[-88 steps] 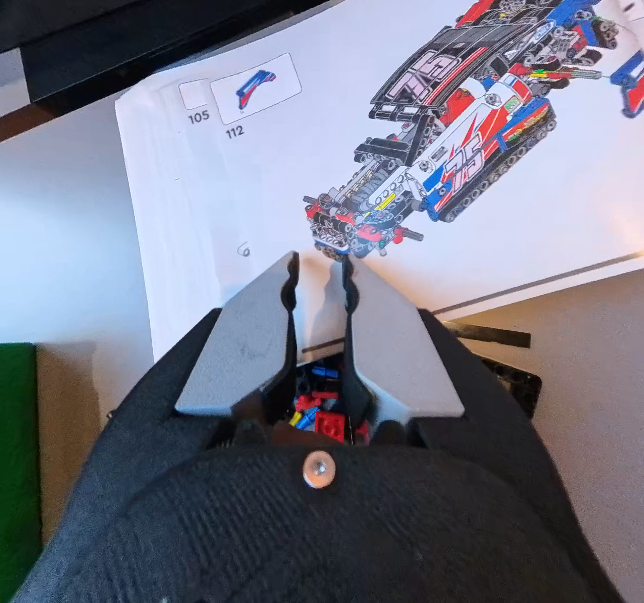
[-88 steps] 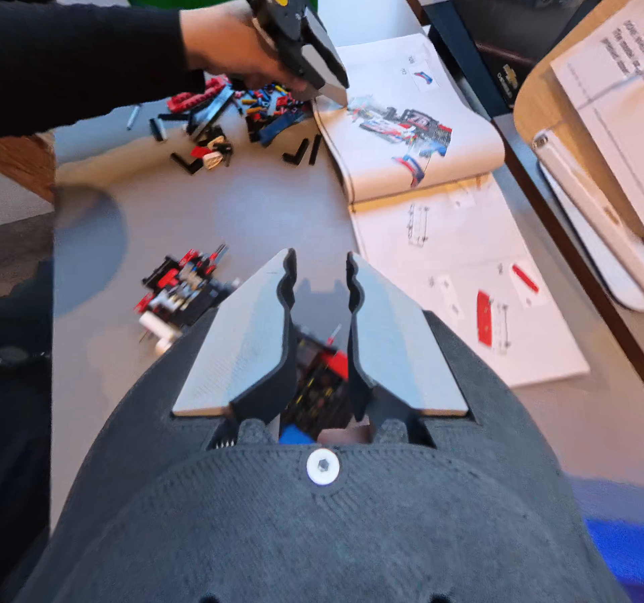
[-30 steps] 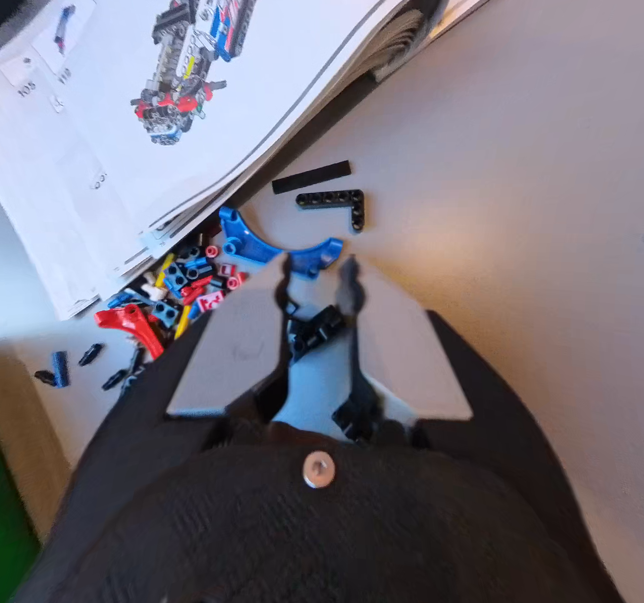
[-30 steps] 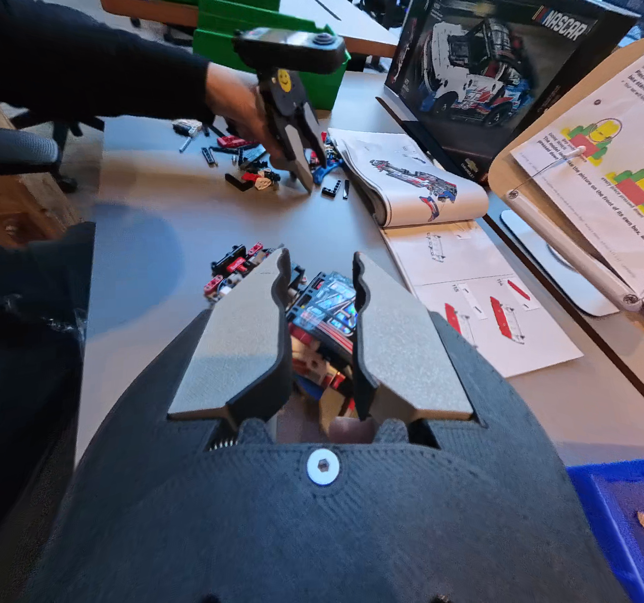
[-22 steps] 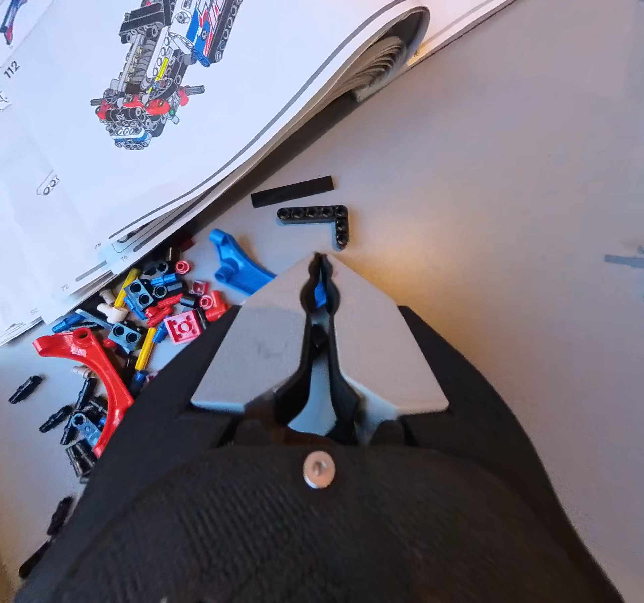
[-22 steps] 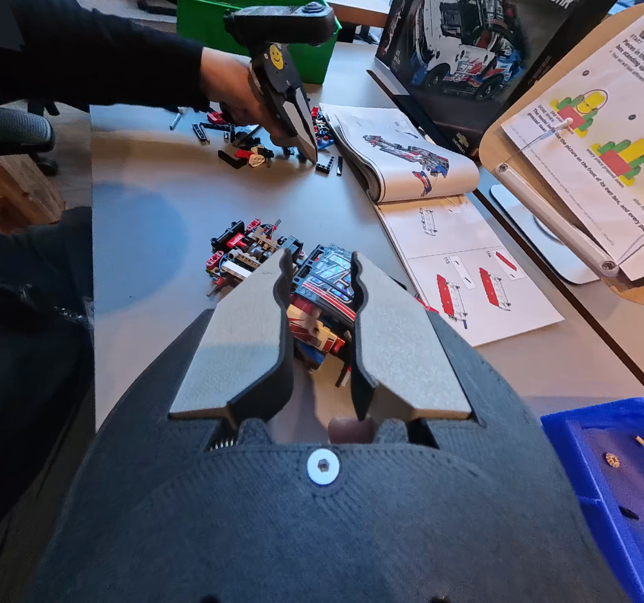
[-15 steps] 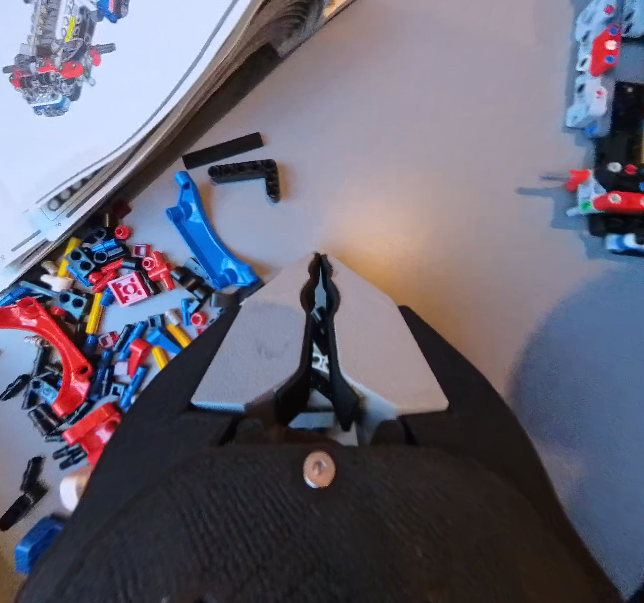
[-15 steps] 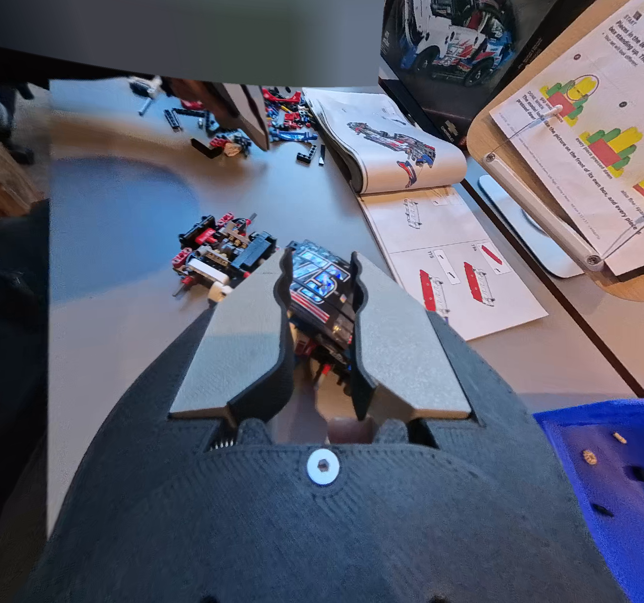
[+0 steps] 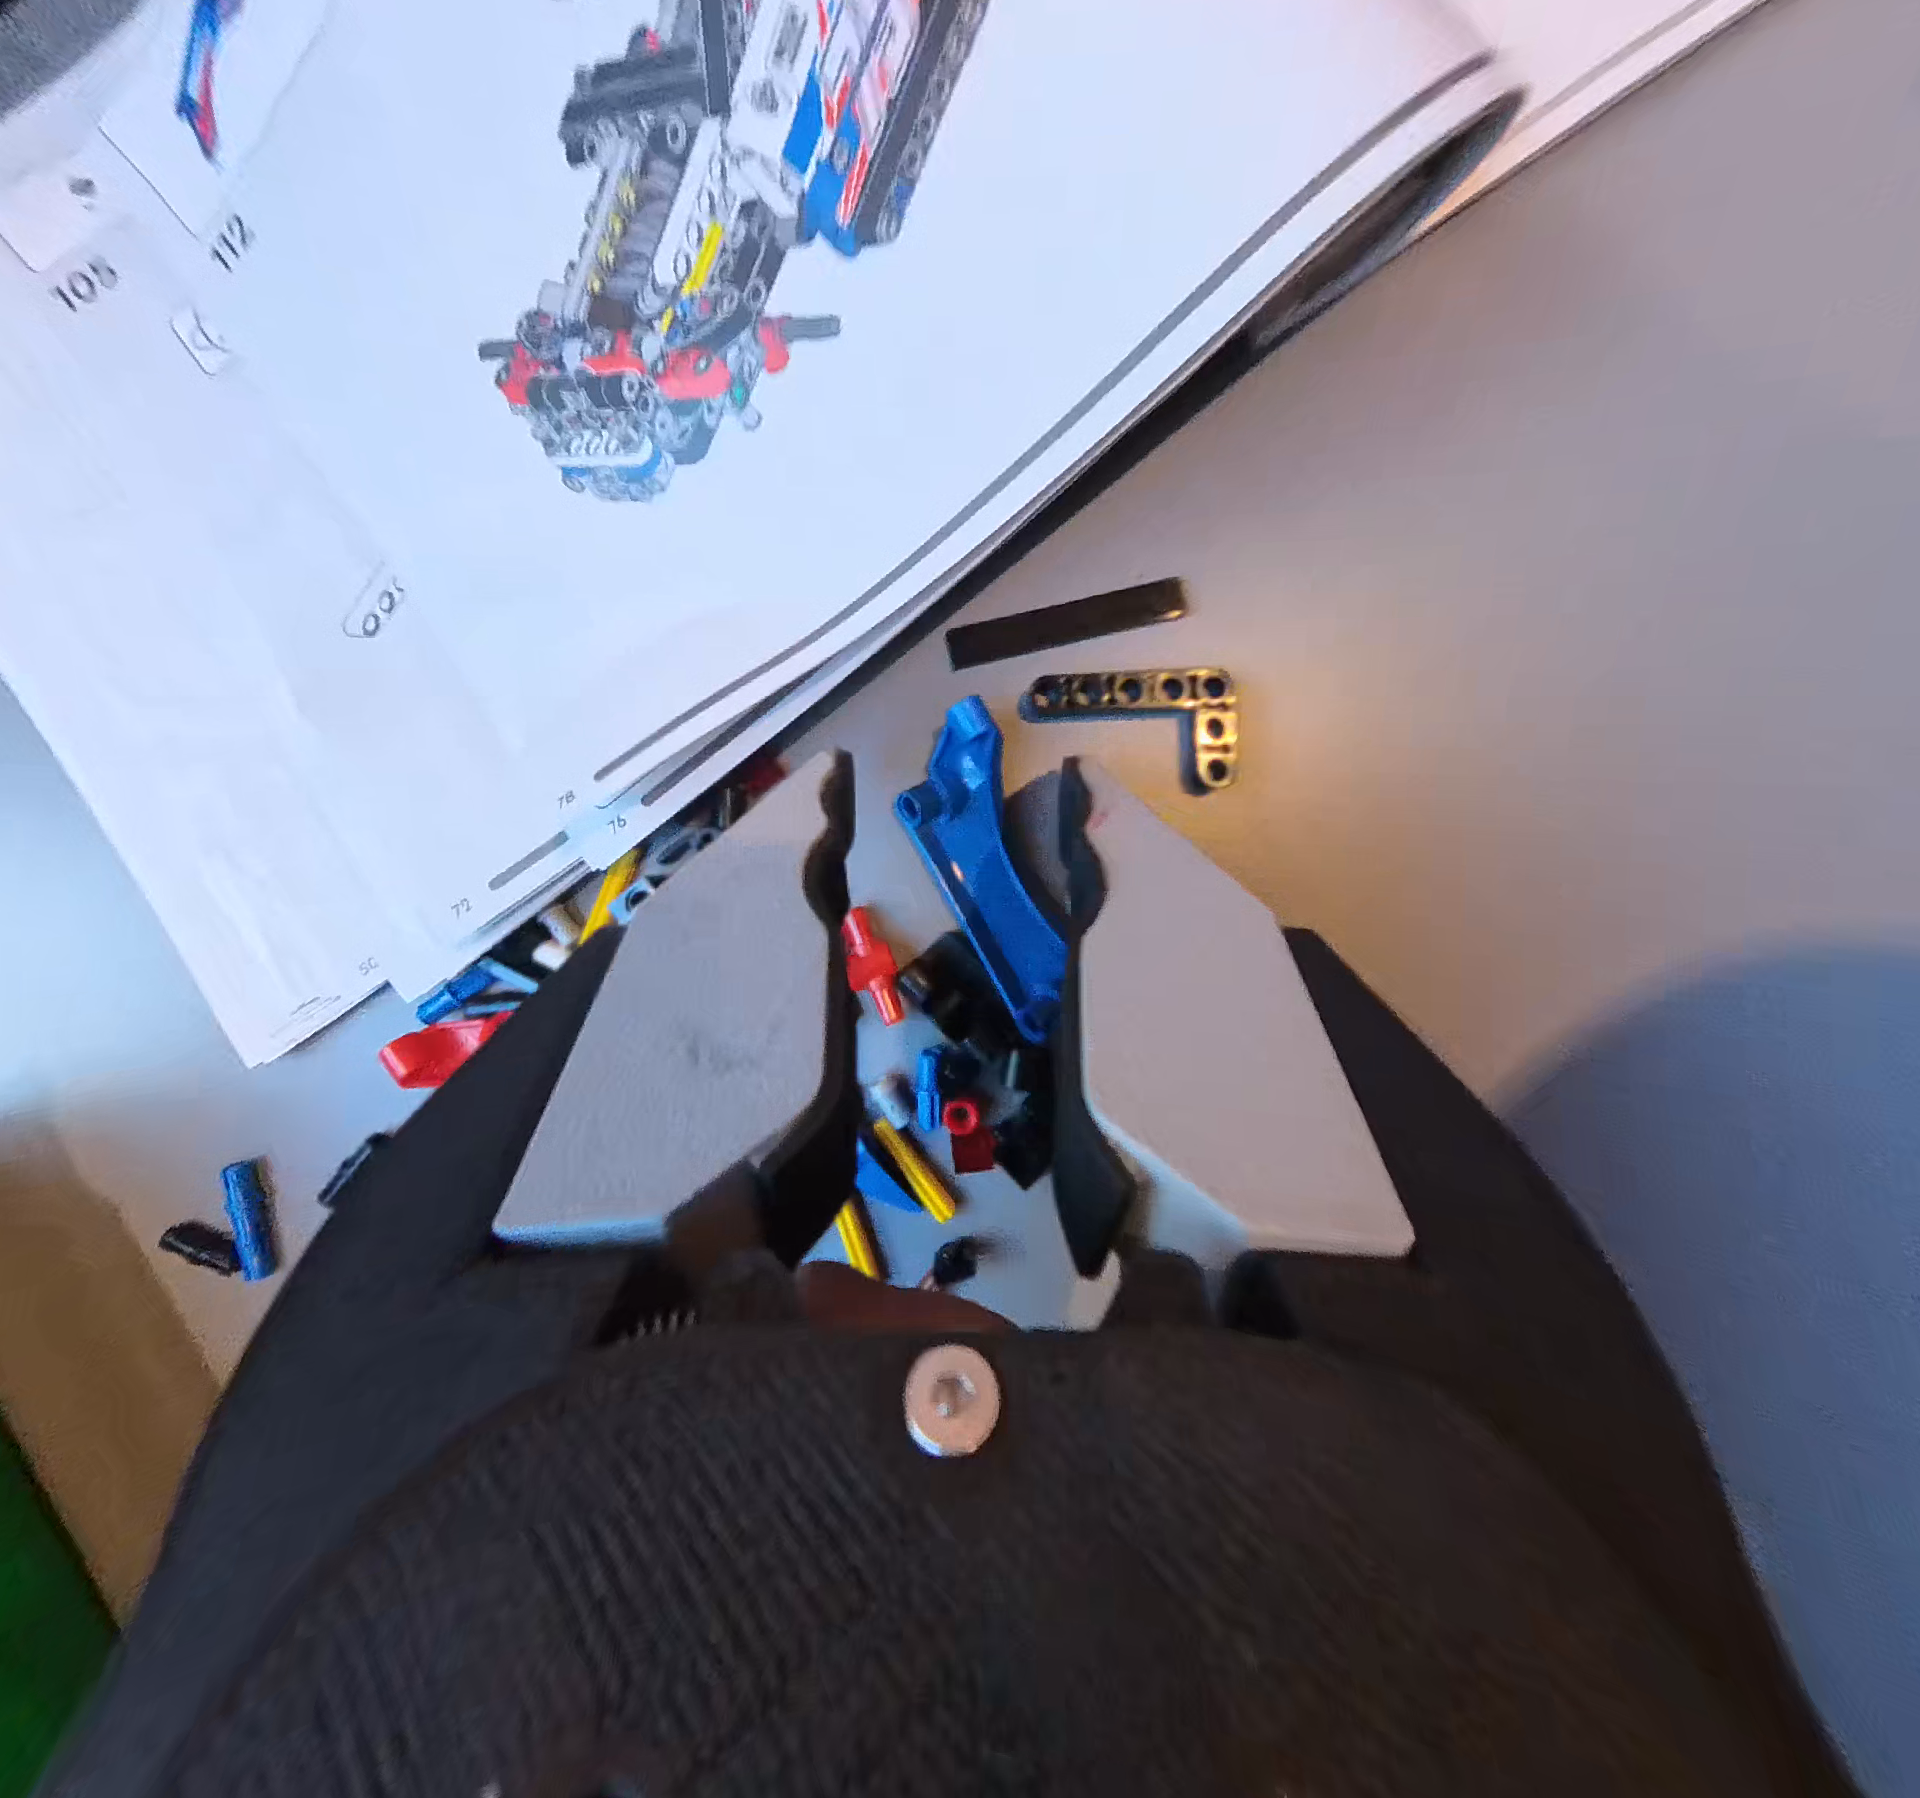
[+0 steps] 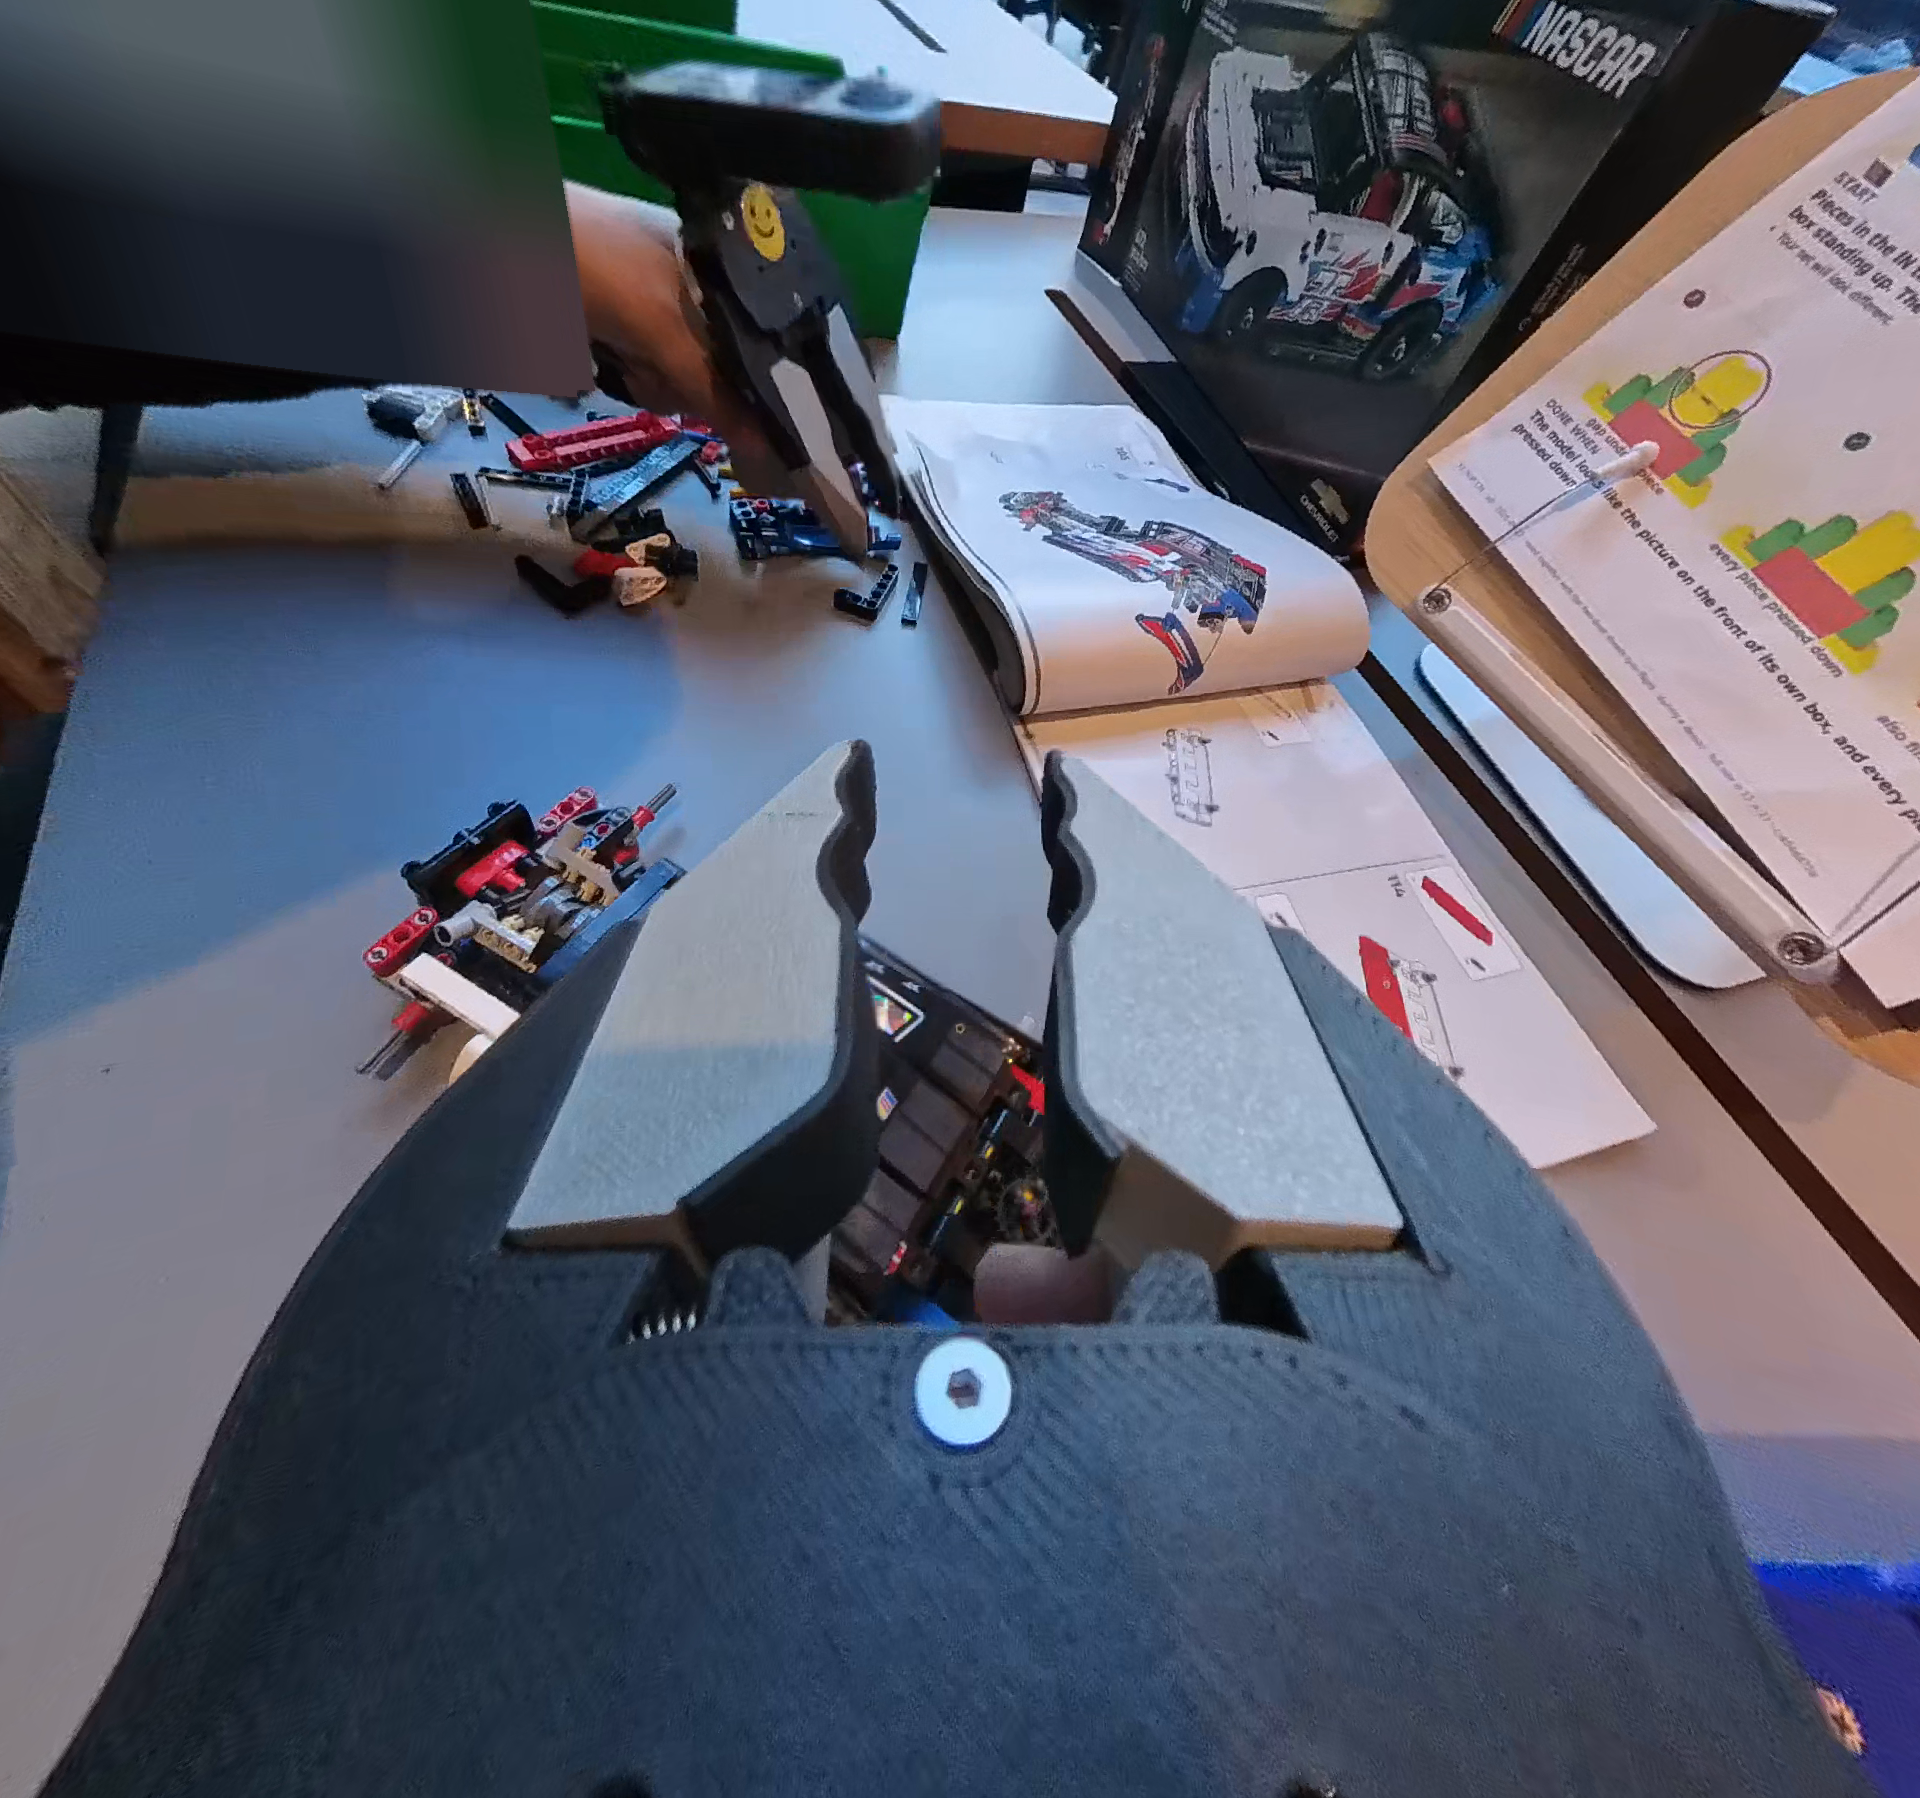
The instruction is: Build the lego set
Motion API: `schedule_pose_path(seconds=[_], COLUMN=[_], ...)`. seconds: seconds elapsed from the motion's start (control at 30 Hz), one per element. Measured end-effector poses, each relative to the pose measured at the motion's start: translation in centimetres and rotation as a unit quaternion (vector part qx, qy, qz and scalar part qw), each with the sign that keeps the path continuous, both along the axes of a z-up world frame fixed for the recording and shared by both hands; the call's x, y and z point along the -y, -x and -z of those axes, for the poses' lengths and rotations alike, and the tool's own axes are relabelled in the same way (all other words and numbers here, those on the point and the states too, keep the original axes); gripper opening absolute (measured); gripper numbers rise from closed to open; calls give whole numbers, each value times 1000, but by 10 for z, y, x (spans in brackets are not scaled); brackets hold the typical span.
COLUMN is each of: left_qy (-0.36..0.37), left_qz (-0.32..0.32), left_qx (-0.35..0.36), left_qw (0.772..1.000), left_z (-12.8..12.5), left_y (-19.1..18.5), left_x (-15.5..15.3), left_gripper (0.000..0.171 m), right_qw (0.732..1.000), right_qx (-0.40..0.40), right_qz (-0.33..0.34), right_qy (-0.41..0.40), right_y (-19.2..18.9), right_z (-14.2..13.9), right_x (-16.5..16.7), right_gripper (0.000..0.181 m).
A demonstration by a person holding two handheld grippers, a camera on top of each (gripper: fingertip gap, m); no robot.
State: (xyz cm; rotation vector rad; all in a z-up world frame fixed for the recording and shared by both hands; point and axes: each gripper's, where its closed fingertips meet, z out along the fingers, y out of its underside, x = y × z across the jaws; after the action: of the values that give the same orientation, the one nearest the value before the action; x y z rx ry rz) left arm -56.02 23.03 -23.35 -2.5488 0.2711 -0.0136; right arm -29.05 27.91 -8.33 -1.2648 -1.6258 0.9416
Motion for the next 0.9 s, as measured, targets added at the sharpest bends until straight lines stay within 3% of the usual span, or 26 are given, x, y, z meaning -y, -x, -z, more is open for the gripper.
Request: schedule_pose_path(seconds=[0.07, 0.23, 0.3, 0.37, 0.43, 0.47, 0.57, 0.63, 0.67, 0.77, 0.83, 0.9], left_qy=[12, 0, -38, -132, -239, -291, -409, -464, -469, -445, -443, -444], left_qz=[6, 14, 12, 27, 80, 107, 166, 190, 203, 228, 232, 237], left_qx=[-8, -49, -58, -74, -132, -190, -385, -481, -506, -512, -515, -510], left_qw=[1000, 999, 998, 988, 959, 932, 811, 719, 695, 698, 697, 698], left_z=[9, 3, -19, -65, -119, -144, -192, -201, -197, -175, -173, -174], left_y=[1, 4, 1, -11, -43, -61, -119, -150, -160, -173, -176, -180], left_x=[2, 6, 10, 8, 6, 5, 9, 16, 17, 16, 18, 22], left_gripper=[19, 18, 18, 18, 18, 18, 18, 18, 18, 18, 18, 18], right_qw=[1000, 1000, 999, 996, 987, 981, 963, 947, 944, 961, 968, 970], right_qx=[-5, -8, -5, -4, 7, 16, 4, -13, -14, 8, 27, 22], right_qz=[1, -4, -14, -29, -45, -49, -58, -91, -101, -77, -45, -40], right_qy=[4, 19, 41, 83, 152, 185, 264, 309, 314, 264, 244, 237], right_y=[3, 9, 15, 25, 44, 55, 87, 96, 96, 96, 95, 94], right_z=[-2, -5, -7, -11, -15, -16, -26, -38, -41, -28, -17, -17], right_x=[-4, -3, 5, 19, 35, 42, 56, 71, 78, 87, 84, 84], right_gripper=[29, 28, 29, 30, 36, 39, 41, 43, 41, 31, 9, 7])
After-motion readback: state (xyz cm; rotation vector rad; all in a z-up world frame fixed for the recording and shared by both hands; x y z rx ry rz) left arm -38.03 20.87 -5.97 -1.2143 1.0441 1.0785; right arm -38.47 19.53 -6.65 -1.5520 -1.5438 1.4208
